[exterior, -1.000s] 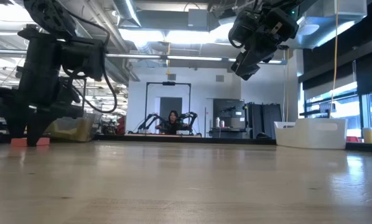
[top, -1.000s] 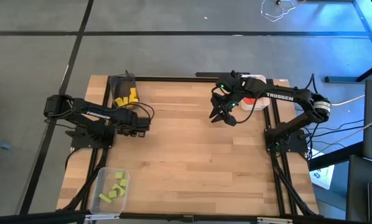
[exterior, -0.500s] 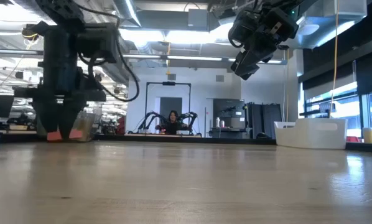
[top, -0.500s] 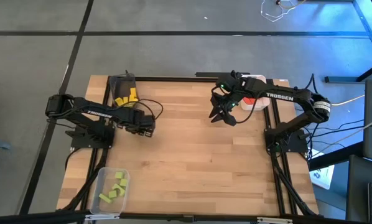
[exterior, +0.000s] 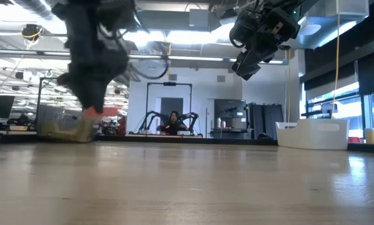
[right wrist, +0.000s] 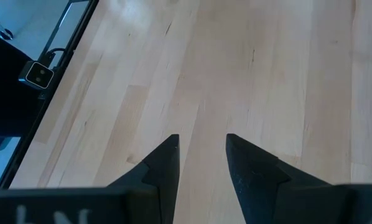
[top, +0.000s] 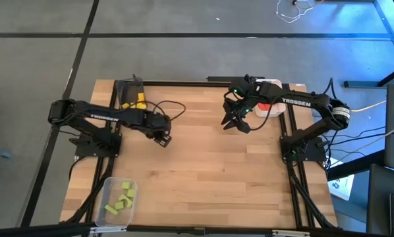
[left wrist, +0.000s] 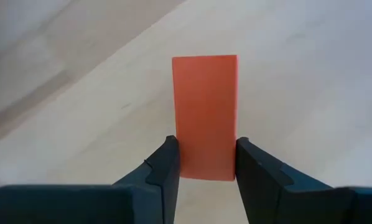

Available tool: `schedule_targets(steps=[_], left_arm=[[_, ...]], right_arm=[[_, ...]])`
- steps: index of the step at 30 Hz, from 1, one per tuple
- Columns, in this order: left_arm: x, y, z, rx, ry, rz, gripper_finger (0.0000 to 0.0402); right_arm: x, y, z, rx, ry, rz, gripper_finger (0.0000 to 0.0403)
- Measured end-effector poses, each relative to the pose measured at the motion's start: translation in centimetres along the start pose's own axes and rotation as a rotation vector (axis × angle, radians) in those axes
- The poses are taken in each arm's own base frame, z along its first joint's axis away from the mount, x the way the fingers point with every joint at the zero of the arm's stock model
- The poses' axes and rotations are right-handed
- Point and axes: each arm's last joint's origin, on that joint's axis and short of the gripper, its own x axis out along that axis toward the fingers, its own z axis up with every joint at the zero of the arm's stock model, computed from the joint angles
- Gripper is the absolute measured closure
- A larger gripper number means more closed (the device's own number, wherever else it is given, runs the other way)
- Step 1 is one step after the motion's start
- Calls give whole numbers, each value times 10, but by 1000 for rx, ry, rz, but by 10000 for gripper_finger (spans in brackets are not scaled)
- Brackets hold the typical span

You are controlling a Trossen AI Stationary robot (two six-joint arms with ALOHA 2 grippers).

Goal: Sort & place blocks by color
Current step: Put the orange block into the white bin

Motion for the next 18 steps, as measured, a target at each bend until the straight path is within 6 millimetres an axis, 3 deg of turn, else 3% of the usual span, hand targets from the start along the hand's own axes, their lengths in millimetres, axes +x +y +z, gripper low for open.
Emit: schedule_targets(steps=[11,18], left_arm=[[-54,-37,34,398,-88,-298,279],[-69,-47,53,451,-159,-536,279]], right_arm=[[0,0,1,-8,-9,-3,270],[0,-3,8,-53,-68,-26,270]])
